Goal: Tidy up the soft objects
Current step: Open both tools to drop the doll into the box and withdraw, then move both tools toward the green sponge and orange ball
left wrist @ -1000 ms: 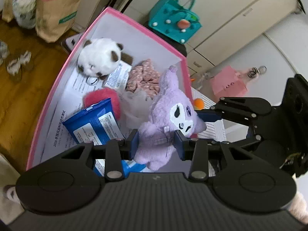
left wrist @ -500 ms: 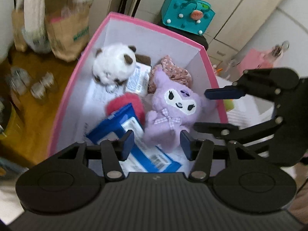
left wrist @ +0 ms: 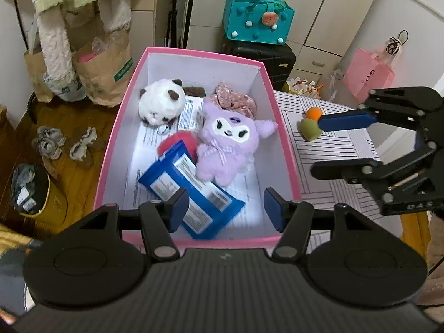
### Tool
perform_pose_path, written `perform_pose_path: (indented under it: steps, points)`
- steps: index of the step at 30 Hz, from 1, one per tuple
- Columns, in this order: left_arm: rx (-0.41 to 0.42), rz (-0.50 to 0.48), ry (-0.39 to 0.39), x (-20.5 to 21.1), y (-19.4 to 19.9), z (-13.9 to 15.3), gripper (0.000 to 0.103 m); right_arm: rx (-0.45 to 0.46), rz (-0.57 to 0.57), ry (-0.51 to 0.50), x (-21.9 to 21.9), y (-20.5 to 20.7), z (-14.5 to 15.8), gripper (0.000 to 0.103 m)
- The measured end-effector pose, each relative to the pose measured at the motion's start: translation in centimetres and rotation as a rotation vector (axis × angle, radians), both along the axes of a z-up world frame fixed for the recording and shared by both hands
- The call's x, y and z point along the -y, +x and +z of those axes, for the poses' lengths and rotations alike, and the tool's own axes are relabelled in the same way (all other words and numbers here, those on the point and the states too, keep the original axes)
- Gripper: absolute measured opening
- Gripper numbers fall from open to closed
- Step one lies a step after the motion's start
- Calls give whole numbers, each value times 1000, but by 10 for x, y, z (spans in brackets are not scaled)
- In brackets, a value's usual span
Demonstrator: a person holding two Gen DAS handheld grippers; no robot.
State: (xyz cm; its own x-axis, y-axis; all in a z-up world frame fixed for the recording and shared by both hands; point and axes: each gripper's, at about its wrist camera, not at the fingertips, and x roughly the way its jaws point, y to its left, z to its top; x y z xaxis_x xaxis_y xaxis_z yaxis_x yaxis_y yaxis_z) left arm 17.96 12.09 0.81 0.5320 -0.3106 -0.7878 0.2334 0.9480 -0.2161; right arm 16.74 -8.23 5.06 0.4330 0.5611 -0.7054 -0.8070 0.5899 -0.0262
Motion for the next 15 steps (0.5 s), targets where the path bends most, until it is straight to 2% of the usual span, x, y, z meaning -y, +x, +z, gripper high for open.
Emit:
perform_pose_path:
  steps: [8,12,15]
  points:
    - [-7,9,13,11,-30,20,59,34,23,2,18,-36,16,61]
    - [27,-17,55,22,-46,37,62,45,30,6,28,-53,22,62]
    - [26,-21,56,26,-53,45,63,54,32,7,36,-65,25,65]
